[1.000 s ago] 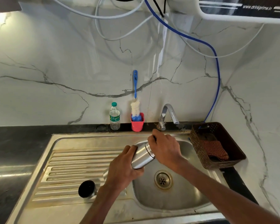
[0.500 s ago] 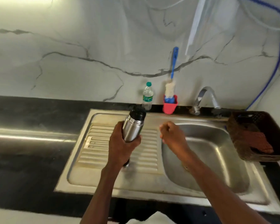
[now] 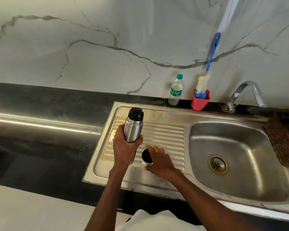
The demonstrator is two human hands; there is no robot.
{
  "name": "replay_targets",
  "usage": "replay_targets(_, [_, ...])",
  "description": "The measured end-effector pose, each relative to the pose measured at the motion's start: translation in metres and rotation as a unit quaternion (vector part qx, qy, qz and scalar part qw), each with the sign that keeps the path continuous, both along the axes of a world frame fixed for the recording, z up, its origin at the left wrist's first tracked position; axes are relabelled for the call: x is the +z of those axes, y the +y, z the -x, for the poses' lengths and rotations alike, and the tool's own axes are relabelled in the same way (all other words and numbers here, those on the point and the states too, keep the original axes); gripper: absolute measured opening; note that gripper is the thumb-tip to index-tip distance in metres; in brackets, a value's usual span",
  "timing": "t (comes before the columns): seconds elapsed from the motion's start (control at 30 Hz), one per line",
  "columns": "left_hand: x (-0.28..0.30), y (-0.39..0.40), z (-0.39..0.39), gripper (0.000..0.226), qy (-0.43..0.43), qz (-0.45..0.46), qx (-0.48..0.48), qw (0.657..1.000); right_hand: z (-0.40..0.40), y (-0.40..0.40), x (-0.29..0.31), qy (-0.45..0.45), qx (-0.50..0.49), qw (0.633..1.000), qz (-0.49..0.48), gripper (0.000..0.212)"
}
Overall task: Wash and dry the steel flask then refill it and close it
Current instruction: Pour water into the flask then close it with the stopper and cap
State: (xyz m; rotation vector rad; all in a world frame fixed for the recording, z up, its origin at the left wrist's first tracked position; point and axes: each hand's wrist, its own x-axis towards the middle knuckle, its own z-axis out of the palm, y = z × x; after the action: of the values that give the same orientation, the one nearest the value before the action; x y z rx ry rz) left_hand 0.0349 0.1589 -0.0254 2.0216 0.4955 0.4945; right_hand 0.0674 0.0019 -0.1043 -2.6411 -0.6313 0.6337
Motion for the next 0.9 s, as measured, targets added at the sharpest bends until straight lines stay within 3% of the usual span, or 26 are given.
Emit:
replay_targets(0.1, [-0.002,-0.002,-0.003,0.054,0.001,0.002,-0.016,1.000,0.001,-0.003,-0.009,-0.034,-0.035,0.999,-0.018,0.079])
replay_targets(0.2, [-0.006,-0.008,-0.007,0.054,0.006,0.014,-0.041,0.999,-0.003,-0.012,-0.008,0.008,-0.117,0.987,-0.113,0.076])
replay_targets(0.37, [-0.011,-0.026,-0.016,0.057,0.010,0.024,-0.073,0.997,-0.017,-0.044,0.012,0.050,-0.264,0.914,-0.303,0.065])
replay_targets(0.57, [-0.014,-0.064,-0.028,0.054,0.010,0.033,-0.109,0.993,-0.032,-0.100,0.055,0.038,-0.397,0.805,-0.439,0.075])
replay_targets(0.67, [-0.014,-0.087,-0.036,0.053,0.009,0.030,-0.124,0.992,-0.038,-0.134,0.074,0.024,-0.471,0.750,-0.464,0.072])
replay_targets(0.73, [-0.013,-0.102,-0.040,0.055,0.010,0.035,-0.133,0.990,-0.042,-0.157,0.082,-0.004,-0.507,0.722,-0.472,0.062])
replay_targets(0.8, [-0.012,-0.118,-0.044,0.056,0.010,0.035,-0.140,0.990,-0.043,-0.178,0.095,-0.020,-0.517,0.688,-0.509,0.039])
replay_targets(0.9, [-0.013,-0.137,-0.047,0.055,0.014,0.038,-0.146,0.988,-0.040,-0.201,0.116,-0.046,-0.486,0.682,-0.544,0.020])
